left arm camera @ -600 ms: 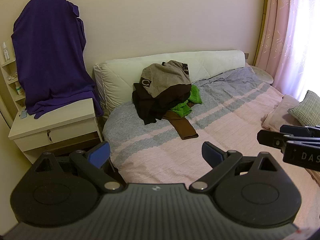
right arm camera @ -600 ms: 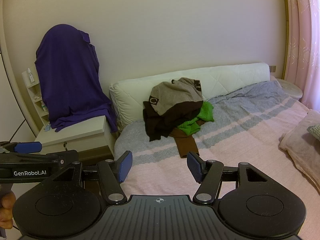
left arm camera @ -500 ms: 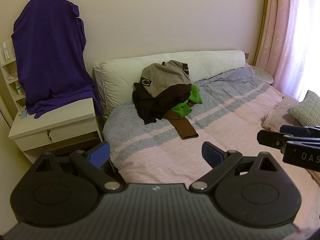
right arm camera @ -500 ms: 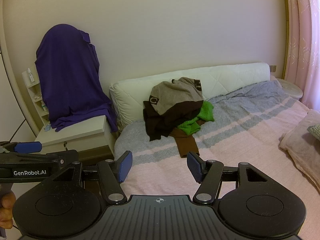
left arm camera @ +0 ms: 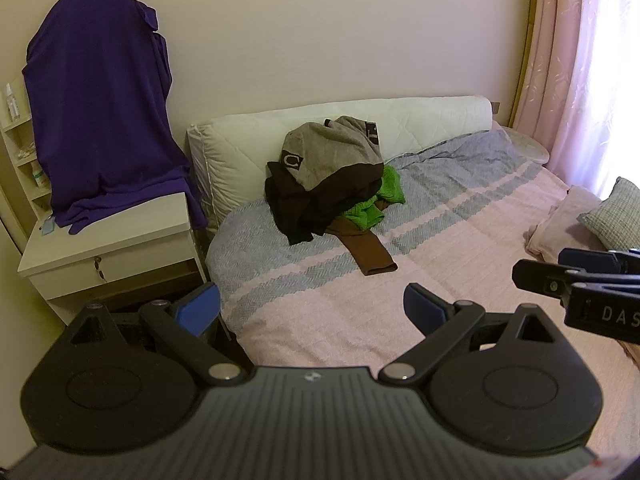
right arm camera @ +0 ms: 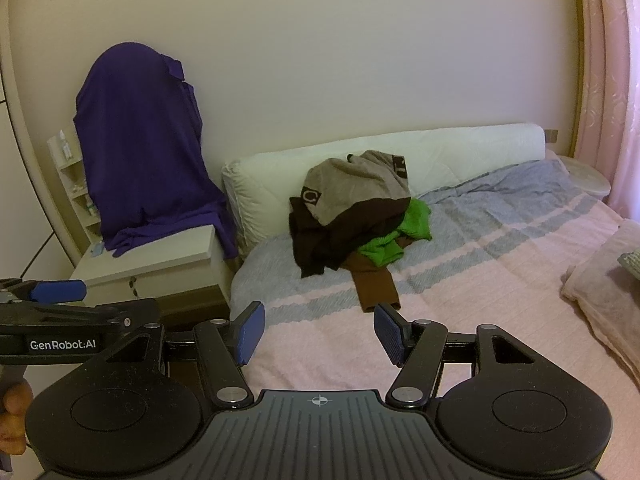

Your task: Fold large clothes

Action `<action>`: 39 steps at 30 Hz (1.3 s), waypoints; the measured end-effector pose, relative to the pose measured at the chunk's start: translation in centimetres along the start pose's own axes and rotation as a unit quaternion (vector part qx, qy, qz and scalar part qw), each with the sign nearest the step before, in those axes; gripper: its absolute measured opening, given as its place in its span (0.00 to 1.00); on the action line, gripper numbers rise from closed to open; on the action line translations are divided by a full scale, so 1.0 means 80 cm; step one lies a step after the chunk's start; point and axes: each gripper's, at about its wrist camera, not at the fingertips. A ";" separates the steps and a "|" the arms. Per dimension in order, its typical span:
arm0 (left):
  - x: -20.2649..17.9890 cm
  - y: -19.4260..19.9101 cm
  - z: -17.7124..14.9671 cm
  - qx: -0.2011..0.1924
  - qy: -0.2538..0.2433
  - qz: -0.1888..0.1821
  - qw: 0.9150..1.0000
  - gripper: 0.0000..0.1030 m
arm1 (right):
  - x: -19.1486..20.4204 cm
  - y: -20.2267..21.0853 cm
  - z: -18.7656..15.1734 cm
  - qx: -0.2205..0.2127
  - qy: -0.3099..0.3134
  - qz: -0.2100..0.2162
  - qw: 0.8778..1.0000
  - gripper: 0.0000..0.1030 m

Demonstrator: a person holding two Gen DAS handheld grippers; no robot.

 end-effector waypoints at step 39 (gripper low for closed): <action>-0.043 -0.027 0.039 0.012 -0.003 0.039 0.999 0.94 | -0.074 -0.036 0.024 0.005 -0.009 0.048 0.999 0.56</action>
Point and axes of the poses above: each gripper's, at about its wrist camera, not at the fingertips, and y roughly against the way its jaws point, x to its left, z to its top, and after that the axes turned 13 degrees about x, right-handed
